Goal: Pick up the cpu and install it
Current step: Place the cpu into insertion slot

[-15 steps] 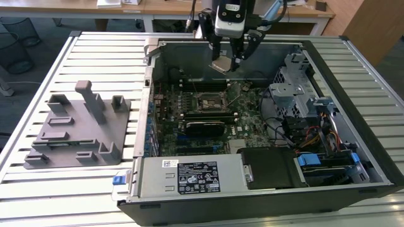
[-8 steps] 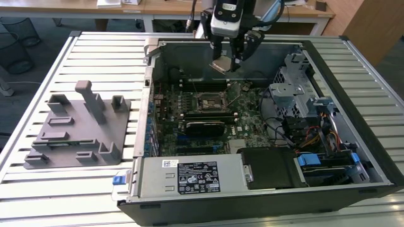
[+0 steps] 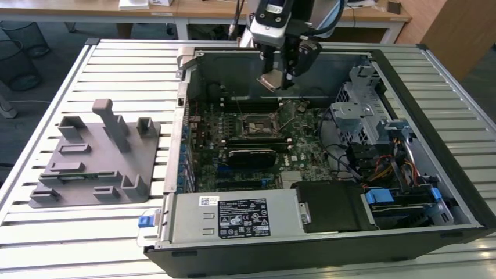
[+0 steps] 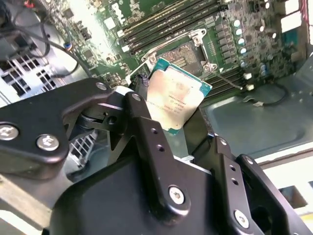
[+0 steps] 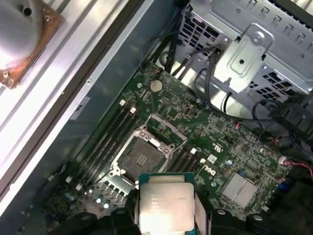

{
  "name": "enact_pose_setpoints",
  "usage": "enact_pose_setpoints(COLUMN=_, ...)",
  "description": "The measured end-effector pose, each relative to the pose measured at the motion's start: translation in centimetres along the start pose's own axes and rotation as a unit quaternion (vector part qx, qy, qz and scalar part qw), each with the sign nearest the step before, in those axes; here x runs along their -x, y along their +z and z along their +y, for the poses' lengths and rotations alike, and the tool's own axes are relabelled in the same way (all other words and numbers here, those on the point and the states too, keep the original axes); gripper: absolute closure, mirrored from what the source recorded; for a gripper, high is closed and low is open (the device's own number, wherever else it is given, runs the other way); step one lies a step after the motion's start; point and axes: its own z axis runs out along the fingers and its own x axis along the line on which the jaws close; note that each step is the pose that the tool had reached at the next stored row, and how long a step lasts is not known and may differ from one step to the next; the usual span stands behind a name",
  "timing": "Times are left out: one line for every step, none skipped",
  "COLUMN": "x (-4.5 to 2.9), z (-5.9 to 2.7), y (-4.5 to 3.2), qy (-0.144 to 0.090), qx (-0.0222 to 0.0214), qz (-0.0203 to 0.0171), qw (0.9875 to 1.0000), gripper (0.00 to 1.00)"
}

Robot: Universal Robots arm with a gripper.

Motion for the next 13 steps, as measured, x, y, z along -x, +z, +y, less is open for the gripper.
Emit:
enact_pose_setpoints(x=0.00, z=0.00, y=0.05, qy=0.009, qx=-0.0001, qz=-0.0003, qw=1.0000, gripper=0.46)
enact_pose_setpoints(x=0.00, z=0.00, y=0.09, qy=0.018, qx=-0.0002, qz=-0.0005, qw=0.9998, gripper=0.46)
enact_pose_setpoints(x=0.00, z=0.00, y=0.15, qy=0.027, qx=-0.0002, qz=-0.0008, qw=0.9996, gripper=0.46)
enact_pose_setpoints(x=0.00, z=-0.01, y=0.22, qy=0.036, qx=-0.0002, qz=-0.0010, qw=0.9994, gripper=0.46)
enact_pose_setpoints(x=0.00, z=-0.01, y=0.27, qy=0.045, qx=-0.0003, qz=-0.0013, qw=0.9990, gripper=0.46)
enact_pose_setpoints(x=0.00, z=-0.01, y=0.33, qy=0.054, qx=-0.0004, qz=-0.0016, qw=0.9985, gripper=0.46)
enact_pose_setpoints(x=0.00, z=-0.01, y=0.39, qy=0.063, qx=-0.0004, qz=-0.0018, qw=0.9980, gripper=0.46)
enact_pose_setpoints(x=0.00, z=-0.01, y=0.45, qy=0.072, qx=-0.0005, qz=-0.0021, qw=0.9974, gripper=0.46)
enact_pose_setpoints(x=0.00, z=-0.01, y=0.50, qy=0.081, qx=-0.0006, qz=-0.0024, qw=0.9967, gripper=0.46)
enact_pose_setpoints(x=0.00, z=-0.02, y=0.56, qy=0.091, qx=-0.0006, qz=-0.0026, qw=0.9959, gripper=0.46)
enact_pose_setpoints(x=0.00, z=-0.02, y=0.61, qy=0.099, qx=-0.0007, qz=-0.0029, qw=0.9950, gripper=0.46)
enact_pose_setpoints(x=-0.01, z=-0.02, y=0.66, qy=0.108, qx=-0.0007, qz=-0.0032, qw=0.9941, gripper=0.46)
enact_pose_setpoints(x=-0.01, z=-0.02, y=0.70, qy=0.117, qx=-0.0008, qz=-0.0034, qw=0.9931, gripper=0.46)
